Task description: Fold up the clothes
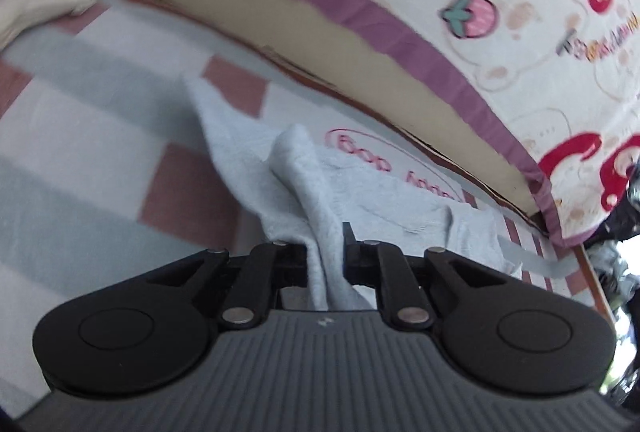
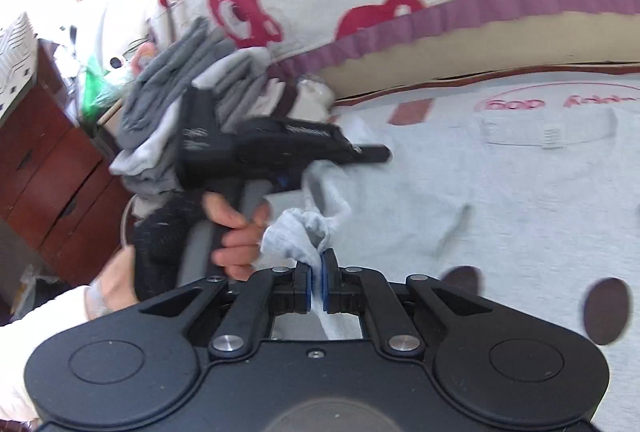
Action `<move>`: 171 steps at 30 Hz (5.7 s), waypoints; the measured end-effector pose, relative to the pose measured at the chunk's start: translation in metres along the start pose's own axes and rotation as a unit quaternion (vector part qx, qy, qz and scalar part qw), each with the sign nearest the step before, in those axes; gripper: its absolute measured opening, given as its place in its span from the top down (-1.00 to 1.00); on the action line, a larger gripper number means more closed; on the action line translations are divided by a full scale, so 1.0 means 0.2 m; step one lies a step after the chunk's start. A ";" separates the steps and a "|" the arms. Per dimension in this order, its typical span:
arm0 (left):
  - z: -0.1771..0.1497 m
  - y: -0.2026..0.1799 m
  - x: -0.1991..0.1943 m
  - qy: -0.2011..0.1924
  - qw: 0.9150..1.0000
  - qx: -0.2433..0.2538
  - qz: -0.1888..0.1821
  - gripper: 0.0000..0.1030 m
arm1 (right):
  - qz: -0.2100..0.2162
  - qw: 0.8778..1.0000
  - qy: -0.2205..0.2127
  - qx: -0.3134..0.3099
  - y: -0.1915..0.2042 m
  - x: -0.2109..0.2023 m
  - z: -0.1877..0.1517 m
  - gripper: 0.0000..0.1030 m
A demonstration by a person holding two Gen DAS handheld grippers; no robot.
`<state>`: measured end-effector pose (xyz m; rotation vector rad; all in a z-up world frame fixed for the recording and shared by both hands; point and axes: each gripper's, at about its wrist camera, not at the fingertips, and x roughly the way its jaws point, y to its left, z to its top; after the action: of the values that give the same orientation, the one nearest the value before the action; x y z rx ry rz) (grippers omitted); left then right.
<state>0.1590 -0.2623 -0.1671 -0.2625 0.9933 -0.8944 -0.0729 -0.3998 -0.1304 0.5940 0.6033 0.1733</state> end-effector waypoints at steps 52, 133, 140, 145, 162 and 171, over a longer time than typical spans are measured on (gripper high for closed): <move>-0.26 -1.10 0.54 0.039 0.983 0.138 -0.111 0.85 | -0.206 0.977 0.038 0.026 -1.02 -0.55 0.31 0.65; -0.51 -1.53 0.94 0.115 0.966 0.231 -0.034 0.84 | -0.187 0.935 -0.170 0.247 -0.85 -1.01 -0.44 0.83; -0.55 -1.61 0.89 0.105 0.955 0.276 -0.017 0.85 | -0.192 0.934 -0.175 0.247 -0.87 -1.05 -0.45 0.86; -0.56 -1.69 0.94 0.133 0.941 0.312 0.000 0.74 | -0.223 0.933 -0.138 0.247 -0.89 -1.04 -0.44 0.87; -0.51 -1.05 0.52 0.076 0.972 0.222 -0.026 -0.30 | -0.315 0.927 -0.119 0.165 -0.80 -1.04 -0.43 0.89; -0.58 -0.80 0.33 0.095 0.956 0.271 0.057 -0.32 | -0.351 0.924 -0.130 0.084 -0.68 -1.09 -0.24 0.51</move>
<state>-0.0045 -0.3906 -0.1817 0.3484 0.8883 -1.0620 -0.2801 -0.5593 -0.1343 0.5212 0.5407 -0.6310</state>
